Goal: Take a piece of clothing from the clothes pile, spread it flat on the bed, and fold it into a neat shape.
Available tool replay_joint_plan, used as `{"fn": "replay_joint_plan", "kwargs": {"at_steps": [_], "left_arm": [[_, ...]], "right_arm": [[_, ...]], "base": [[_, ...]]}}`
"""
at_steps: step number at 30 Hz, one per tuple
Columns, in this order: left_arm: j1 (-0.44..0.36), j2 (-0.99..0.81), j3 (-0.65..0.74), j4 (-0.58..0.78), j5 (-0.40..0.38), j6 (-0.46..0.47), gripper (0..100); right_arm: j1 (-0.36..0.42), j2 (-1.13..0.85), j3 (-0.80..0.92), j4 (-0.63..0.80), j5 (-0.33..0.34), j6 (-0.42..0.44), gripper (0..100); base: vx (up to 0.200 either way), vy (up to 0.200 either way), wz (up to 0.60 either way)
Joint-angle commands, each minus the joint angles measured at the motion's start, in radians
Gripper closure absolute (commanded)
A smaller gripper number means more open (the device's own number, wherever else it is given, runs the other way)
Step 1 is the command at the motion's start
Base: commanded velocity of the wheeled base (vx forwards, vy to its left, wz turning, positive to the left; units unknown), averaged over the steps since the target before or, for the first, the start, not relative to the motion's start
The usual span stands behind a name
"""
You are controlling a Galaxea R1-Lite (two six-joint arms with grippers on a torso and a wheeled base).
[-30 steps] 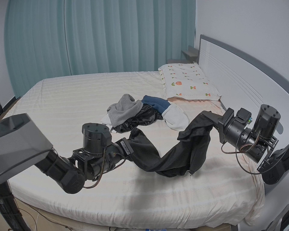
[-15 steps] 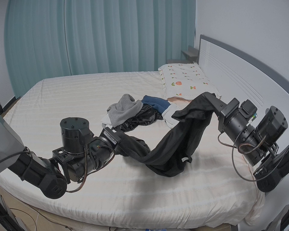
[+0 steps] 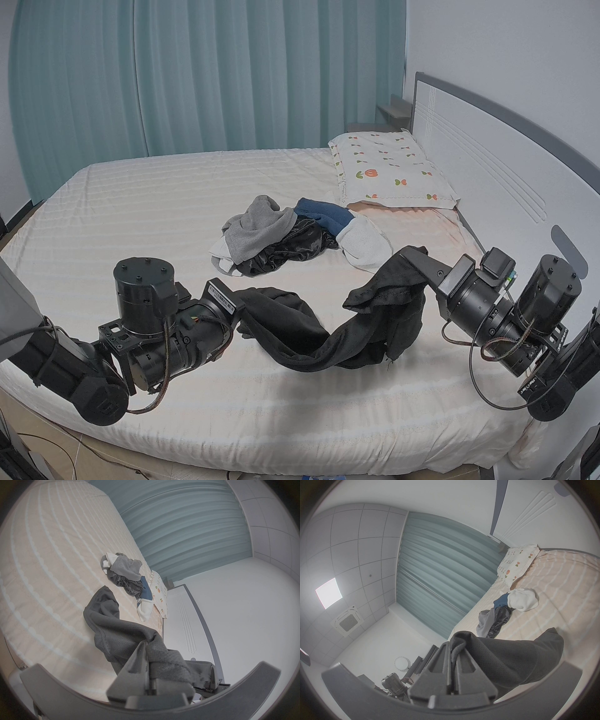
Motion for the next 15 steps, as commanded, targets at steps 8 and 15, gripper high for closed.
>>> {"fn": "replay_joint_plan", "kwargs": {"at_steps": [8, 15], "left_arm": [[-0.001, -0.023, 0.008, 0.001, -0.002, 0.000, 100], [-0.001, -0.022, 0.010, 0.000, -0.003, 0.000, 100]], "right_arm": [[-0.028, 0.029, 0.007, -0.008, -0.004, 0.003, 100], [-0.068, 0.024, 0.007, -0.009, -0.009, -0.002, 100]], "base": [[-0.075, 0.000, 0.00], [-0.200, 0.000, 0.00]]}}
